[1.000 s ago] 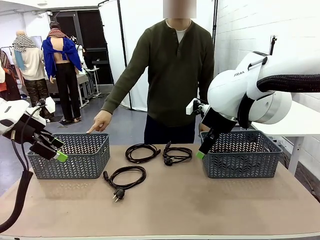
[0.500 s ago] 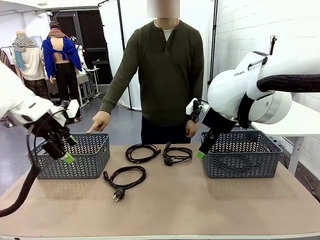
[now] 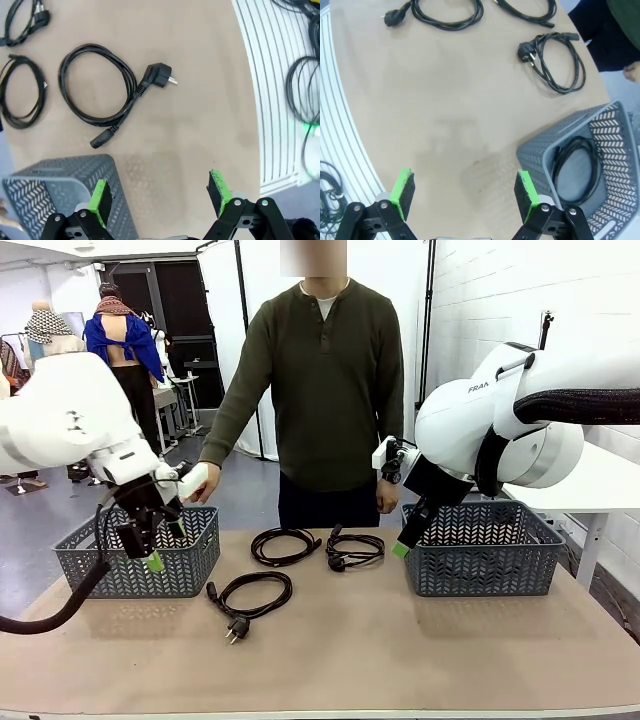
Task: Organize the cables according to human instructions.
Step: Pick up a bundle of cables and place it in the basket indicated by the human.
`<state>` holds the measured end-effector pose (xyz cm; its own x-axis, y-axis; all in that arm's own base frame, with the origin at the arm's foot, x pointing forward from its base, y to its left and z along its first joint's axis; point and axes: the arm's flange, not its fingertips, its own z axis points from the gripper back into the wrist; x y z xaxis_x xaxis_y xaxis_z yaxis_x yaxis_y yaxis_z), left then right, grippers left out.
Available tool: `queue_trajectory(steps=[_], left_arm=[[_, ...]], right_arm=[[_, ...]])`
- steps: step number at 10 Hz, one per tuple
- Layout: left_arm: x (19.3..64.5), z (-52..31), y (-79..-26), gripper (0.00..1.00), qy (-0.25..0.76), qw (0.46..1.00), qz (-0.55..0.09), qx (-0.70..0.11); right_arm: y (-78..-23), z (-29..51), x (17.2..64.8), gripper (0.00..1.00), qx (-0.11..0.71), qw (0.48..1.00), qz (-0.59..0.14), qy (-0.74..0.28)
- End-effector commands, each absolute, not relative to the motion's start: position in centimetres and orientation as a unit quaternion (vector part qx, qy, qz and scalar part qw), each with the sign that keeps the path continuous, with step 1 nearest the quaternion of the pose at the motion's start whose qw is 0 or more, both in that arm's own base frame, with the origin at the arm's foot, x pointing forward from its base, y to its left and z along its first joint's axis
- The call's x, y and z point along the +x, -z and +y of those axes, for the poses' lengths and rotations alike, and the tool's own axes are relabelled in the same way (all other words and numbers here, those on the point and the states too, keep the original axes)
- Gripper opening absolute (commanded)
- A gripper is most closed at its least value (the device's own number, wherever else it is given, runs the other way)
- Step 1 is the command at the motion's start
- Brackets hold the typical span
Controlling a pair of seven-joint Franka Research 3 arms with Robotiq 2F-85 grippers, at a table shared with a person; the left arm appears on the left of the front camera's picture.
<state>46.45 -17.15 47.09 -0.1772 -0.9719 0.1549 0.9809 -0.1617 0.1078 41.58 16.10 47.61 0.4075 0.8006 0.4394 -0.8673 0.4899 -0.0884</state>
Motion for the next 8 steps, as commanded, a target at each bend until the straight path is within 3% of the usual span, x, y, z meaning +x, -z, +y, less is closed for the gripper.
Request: queue_trajectory(steps=[1,8], left_arm=[[48.0,-17.7,-46.5,1.00,0.792,0.606,-0.068,0.007],[47.7,-19.4,-44.4,1.00,0.795,0.604,-0.065,-0.008]], right_arm=[[-47.7,16.1,41.7,1.00,0.075,0.836,-0.219,-0.497],[-47.7,16.1,41.7,1.00,0.075,0.836,-0.219,-0.497]])
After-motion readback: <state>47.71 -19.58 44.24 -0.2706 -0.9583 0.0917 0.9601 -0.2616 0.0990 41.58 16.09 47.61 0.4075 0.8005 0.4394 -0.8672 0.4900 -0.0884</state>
